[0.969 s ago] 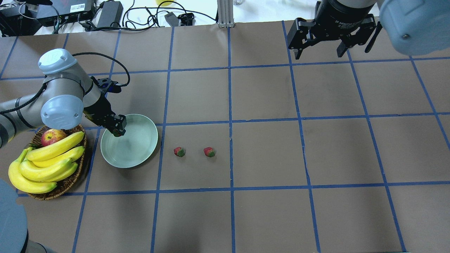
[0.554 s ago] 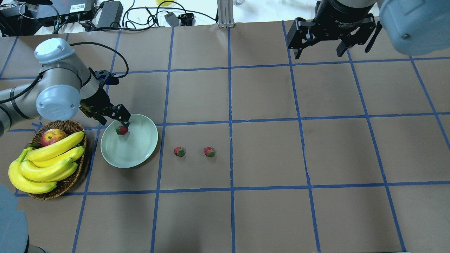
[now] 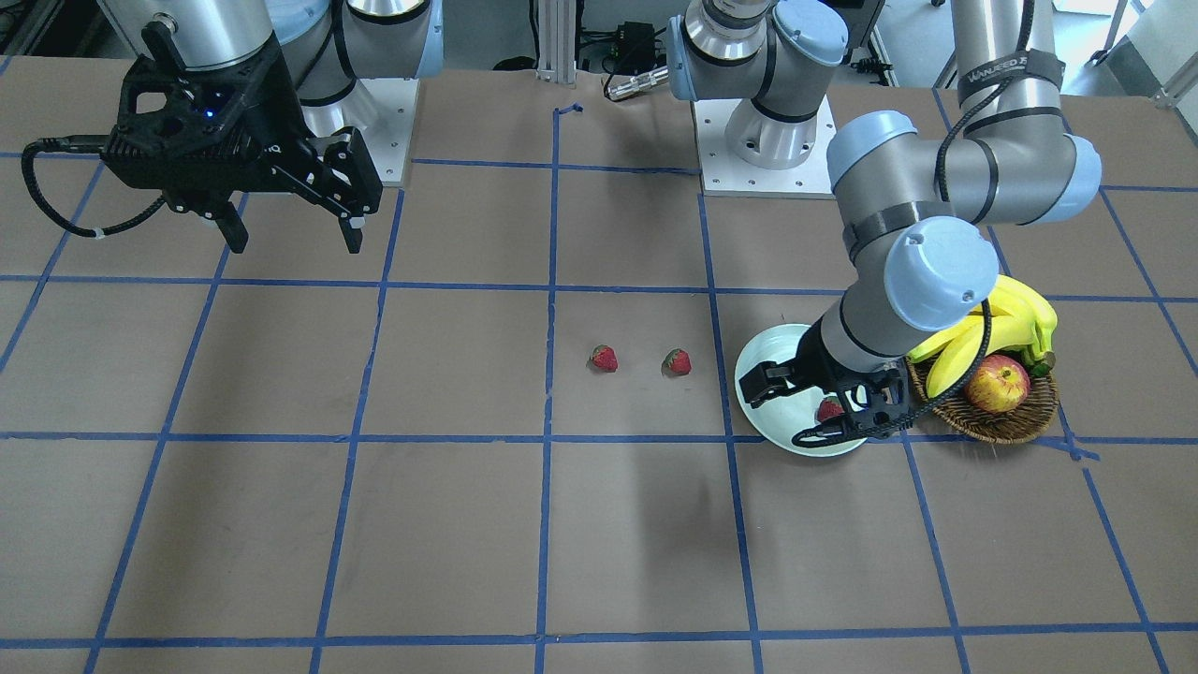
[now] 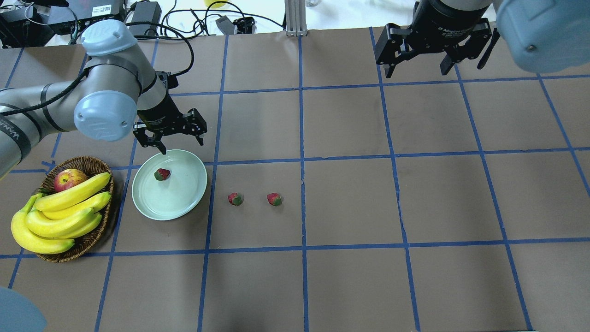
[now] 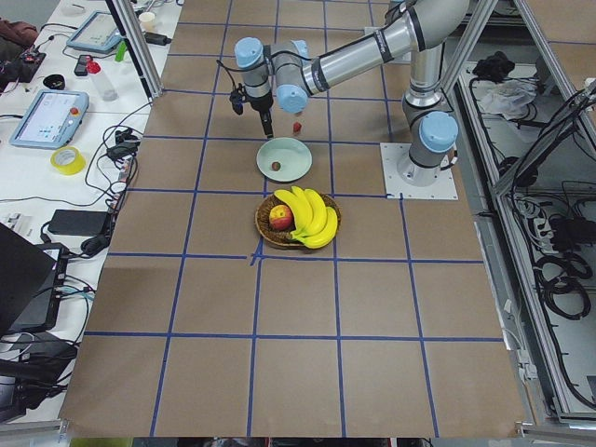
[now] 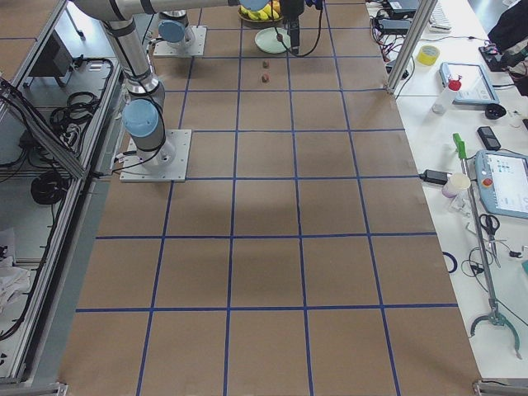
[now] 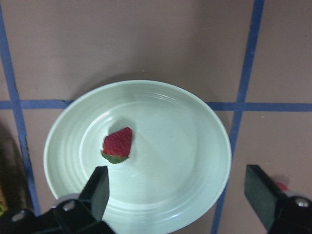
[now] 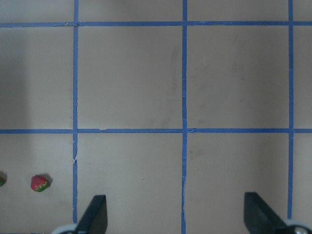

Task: Collect all strawberries into plate
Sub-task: 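Move the left gripper back down to the remaining strawberries, then close the left gripper on the strawberry nearest the plate, then carry the strawberry over the plate, lower it and open the left gripper, then move the left gripper out to the last strawberry on the table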

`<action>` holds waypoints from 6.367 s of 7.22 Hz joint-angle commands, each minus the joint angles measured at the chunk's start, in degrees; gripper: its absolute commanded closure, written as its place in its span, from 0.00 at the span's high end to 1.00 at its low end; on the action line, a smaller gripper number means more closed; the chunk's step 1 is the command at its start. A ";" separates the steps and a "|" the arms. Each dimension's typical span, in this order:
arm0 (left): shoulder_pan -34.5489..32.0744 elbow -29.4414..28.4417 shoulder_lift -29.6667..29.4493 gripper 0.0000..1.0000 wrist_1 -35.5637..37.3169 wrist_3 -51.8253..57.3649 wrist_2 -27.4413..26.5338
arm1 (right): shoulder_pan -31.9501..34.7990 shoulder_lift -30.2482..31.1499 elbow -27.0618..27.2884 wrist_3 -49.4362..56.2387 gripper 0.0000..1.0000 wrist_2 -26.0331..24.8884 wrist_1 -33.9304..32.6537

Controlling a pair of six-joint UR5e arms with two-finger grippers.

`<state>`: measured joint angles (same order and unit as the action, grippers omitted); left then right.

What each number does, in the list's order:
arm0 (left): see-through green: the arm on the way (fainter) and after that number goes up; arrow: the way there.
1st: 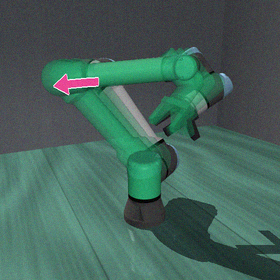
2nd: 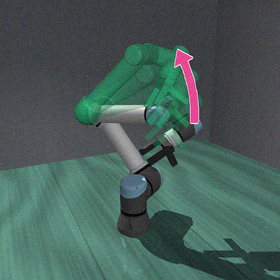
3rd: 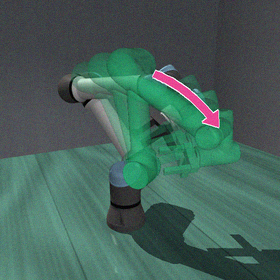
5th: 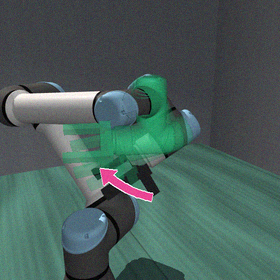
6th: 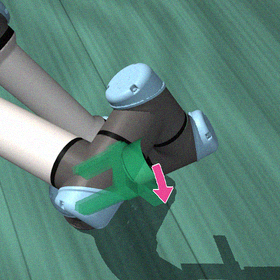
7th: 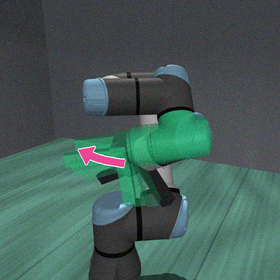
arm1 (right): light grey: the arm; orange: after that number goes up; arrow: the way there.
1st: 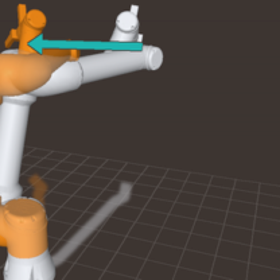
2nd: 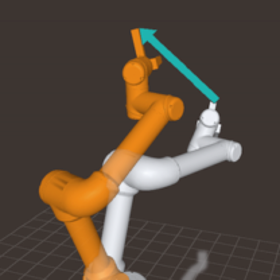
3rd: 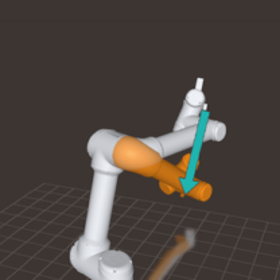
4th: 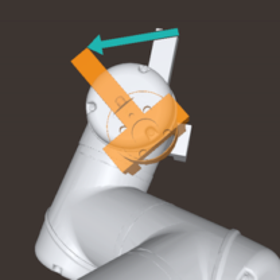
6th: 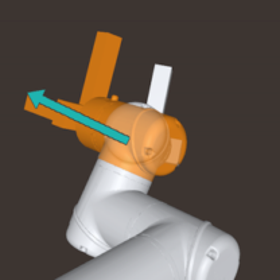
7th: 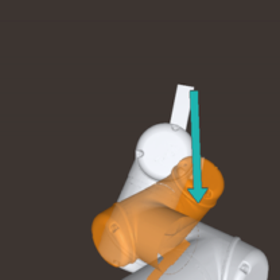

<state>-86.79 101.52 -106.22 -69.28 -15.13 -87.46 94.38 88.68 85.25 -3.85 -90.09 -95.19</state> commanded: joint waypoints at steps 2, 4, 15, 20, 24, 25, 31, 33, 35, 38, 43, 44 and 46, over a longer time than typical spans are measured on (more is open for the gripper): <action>-6.19 0.60 -1.01 1.00 0.81 -30.13 7.42 | 0.02 0.00 0.00 -0.01 1.00 0.00 0.00; -6.11 4.80 -1.36 1.00 1.94 -34.70 8.53 | 0.02 0.09 0.00 -0.01 1.00 -0.09 0.00; -6.11 10.01 -5.76 0.11 4.94 -33.65 8.35 | 0.10 0.09 0.09 0.08 1.00 0.00 0.00; -5.85 2.50 -3.66 0.00 2.51 -33.22 7.74 | 0.02 0.09 0.09 0.08 1.00 0.00 0.09; -1.56 -2.48 -3.21 0.00 -7.71 -11.12 -5.60 | -0.07 0.09 0.00 0.08 1.00 0.00 0.09; 0.37 -0.30 -3.21 0.00 -7.54 -6.19 -5.79 | -0.07 0.09 0.00 0.08 1.00 0.00 0.18; 6.19 2.45 -4.61 0.11 -5.69 1.85 -7.29 | -0.07 0.09 0.09 0.08 1.00 0.09 0.09; 6.19 2.45 -4.53 1.00 -5.87 0.98 -7.03 | 0.02 0.09 0.00 0.08 1.00 0.00 0.09; 6.02 1.58 -3.65 1.00 -6.13 0.98 -6.50 | -0.07 0.09 0.00 0.08 1.00 0.00 0.09; 2.25 0.70 -2.24 1.00 -4.30 -5.04 1.80 | -0.07 0.09 0.09 0.08 1.00 0.09 0.09; -8.55 1.57 -4.43 1.00 4.32 -38.17 15.46 | -0.07 0.09 0.00 0.08 1.00 0.09 0.18; -10.05 3.40 -5.31 1.00 6.85 -42.23 17.91 | -0.07 0.09 0.00 0.08 1.00 0.09 0.18; -10.59 8.76 -6.02 1.00 12.48 -42.44 18.20 | -0.16 0.09 0.09 0.08 1.00 0.09 0.18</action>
<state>-96.80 107.33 -111.84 -60.00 -56.63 -69.78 94.25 88.77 85.27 -3.78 -90.00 -95.01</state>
